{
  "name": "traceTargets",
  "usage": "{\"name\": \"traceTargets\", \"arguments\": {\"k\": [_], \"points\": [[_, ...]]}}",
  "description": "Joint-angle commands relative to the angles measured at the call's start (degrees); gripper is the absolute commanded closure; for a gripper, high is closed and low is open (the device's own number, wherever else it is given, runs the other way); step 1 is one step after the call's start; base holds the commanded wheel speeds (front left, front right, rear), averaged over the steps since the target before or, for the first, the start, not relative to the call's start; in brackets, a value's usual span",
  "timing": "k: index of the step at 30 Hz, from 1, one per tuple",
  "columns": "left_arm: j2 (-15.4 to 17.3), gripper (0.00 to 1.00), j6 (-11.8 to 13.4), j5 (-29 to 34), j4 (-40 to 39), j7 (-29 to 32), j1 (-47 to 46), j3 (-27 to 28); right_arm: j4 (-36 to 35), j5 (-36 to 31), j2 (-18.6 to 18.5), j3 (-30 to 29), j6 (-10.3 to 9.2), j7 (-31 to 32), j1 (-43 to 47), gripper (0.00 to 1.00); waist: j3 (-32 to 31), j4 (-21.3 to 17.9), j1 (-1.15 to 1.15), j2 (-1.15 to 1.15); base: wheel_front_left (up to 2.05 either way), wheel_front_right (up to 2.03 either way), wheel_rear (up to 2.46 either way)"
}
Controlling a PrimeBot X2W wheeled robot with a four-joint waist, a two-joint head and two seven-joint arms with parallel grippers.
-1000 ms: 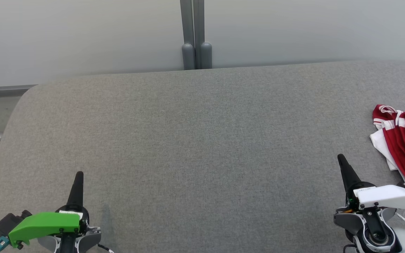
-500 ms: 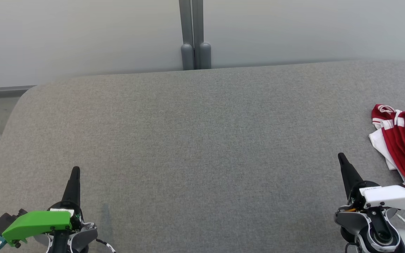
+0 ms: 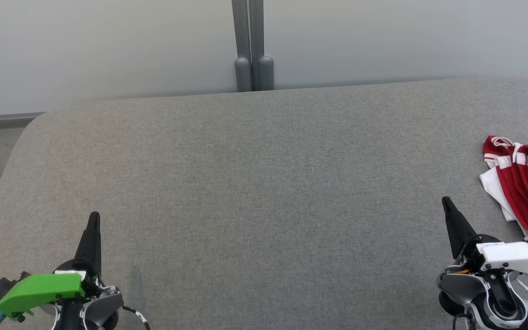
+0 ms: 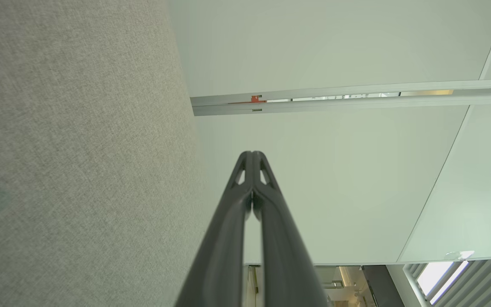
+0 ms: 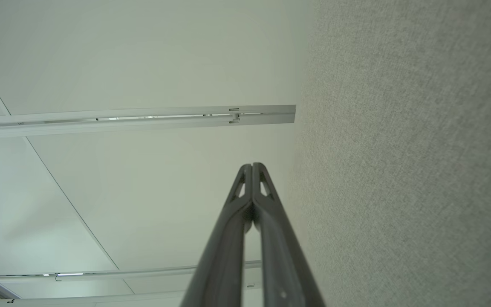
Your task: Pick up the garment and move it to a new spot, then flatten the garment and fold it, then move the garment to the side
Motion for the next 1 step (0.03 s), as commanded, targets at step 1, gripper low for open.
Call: {"name": "traceTargets", "arguments": {"k": [1], "points": [[0.4,1.00,-0.6,-1.4,-0.3,0.3,-0.9,0.4,-0.6,1.3,-0.2,-0.2,0.02,0.5,0.6,1.00,0.0,0.0,0.00,0.00,0.00,0.00,0.00]]}}
